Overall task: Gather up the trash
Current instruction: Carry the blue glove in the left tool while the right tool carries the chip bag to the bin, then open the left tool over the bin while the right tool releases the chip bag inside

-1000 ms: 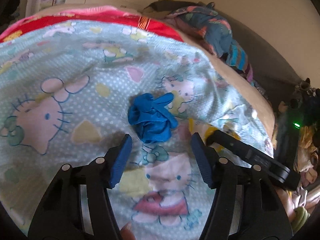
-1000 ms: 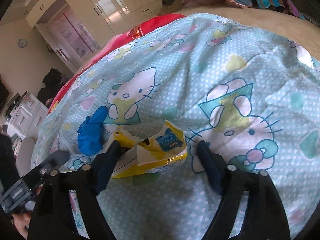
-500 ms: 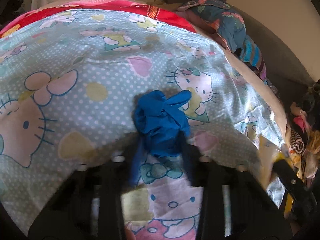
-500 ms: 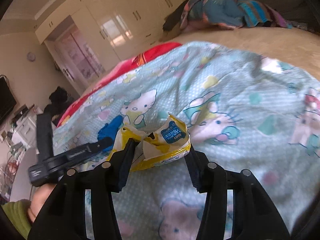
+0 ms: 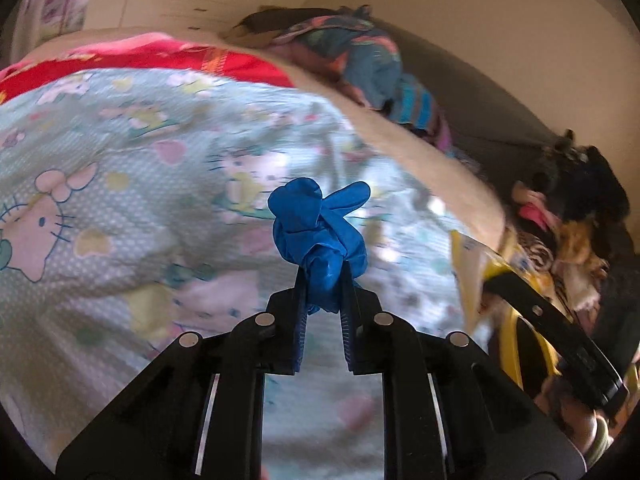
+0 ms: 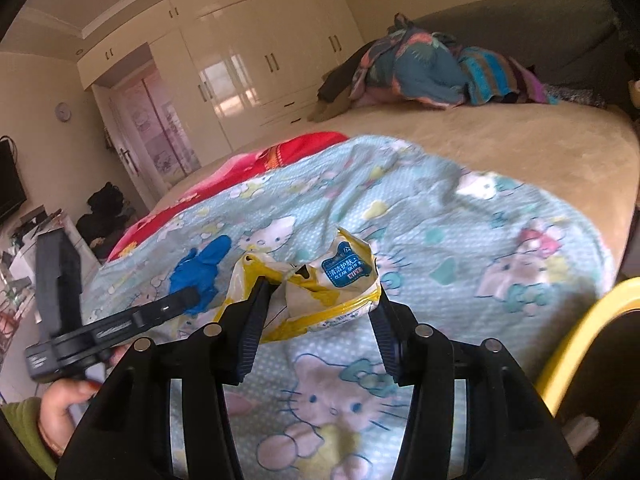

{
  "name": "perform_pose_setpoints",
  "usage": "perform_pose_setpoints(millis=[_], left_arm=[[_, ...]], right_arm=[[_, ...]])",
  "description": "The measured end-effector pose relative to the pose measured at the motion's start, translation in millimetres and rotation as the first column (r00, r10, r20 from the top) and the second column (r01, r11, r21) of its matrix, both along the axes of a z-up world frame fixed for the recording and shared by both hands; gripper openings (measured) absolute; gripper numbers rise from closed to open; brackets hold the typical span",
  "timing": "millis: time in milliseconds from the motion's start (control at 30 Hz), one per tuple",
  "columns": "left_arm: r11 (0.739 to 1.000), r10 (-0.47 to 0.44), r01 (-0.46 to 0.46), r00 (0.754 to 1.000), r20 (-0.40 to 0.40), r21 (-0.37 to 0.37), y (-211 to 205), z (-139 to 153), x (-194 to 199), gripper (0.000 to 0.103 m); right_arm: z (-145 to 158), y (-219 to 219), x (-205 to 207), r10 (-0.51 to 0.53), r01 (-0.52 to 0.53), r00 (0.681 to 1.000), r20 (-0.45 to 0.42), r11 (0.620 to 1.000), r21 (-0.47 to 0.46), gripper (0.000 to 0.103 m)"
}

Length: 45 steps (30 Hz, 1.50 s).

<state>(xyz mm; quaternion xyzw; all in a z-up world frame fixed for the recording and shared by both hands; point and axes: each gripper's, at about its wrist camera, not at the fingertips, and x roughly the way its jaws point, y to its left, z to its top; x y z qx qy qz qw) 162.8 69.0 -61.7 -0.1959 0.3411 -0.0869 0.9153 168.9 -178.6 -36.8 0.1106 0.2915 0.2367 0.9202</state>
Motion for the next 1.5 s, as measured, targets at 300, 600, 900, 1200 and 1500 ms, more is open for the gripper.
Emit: perform_pose_setpoints(millis=[300,600,900,1200,1500], left_arm=[[0.996,-0.093,0.092,0.994,0.053,0.022,-36.5,22.3,-19.5,0.01],[0.984,-0.179,0.176,0.978,0.107,0.039,-68.0,42.9,-30.5,0.01],[0.964,-0.265,0.259,0.953,0.147,0.056,-100.1,57.4,-43.8,0.01],[0.938,-0.347,0.338,0.925,0.157,0.082,-130.7,63.0,-56.8,0.01],[0.901,-0.433,0.42,0.891,0.139,0.111,-165.4,58.3,-66.2,0.01]], right_arm=[[6.5,-46.9,-18.3,-0.091,0.091,0.996,-0.004,0.996,-0.013,0.047],[11.8,-87.5,-40.0,-0.166,0.166,0.986,0.0,0.985,-0.042,0.047],[17.6,-126.4,-61.9,-0.262,0.262,0.965,0.007,0.963,-0.057,0.047],[17.9,-162.4,-77.1,-0.351,0.351,0.936,0.001,0.934,-0.068,0.047],[5.9,-192.7,-84.5,-0.424,0.419,0.905,-0.034,0.902,-0.102,0.048]])
